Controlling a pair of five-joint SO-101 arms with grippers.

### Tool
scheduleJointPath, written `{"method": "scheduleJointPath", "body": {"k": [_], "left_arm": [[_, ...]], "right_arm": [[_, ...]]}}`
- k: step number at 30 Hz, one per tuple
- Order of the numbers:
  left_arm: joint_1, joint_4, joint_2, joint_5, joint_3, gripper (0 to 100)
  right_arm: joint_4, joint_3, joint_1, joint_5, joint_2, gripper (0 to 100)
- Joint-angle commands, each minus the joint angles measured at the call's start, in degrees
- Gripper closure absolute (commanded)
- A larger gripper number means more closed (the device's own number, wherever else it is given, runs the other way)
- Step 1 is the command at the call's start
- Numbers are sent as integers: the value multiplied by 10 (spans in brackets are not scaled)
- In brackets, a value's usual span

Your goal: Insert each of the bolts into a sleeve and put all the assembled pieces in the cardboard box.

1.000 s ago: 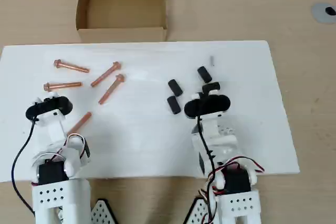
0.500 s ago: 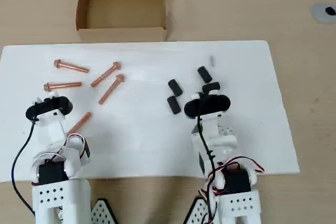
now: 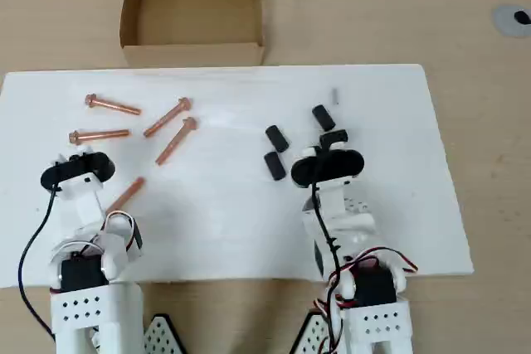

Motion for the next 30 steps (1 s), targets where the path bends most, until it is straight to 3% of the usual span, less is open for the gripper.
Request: {"method": "scheduleJointPath", "body": {"k": [1, 20, 24, 30], "left_arm": [[-2, -8, -4, 2, -4, 991], [-2, -11, -4, 2, -3, 992], [-1, -52, -4, -16, -1, 990], [-5, -11, 2, -27, -106, 990]], "right_arm": [[-2, -2, 8, 5, -55, 988], [-2, -2, 5, 4, -55, 988], [-9, -2, -10, 2, -54, 987], [22, -39, -9, 1, -48, 987]]}}
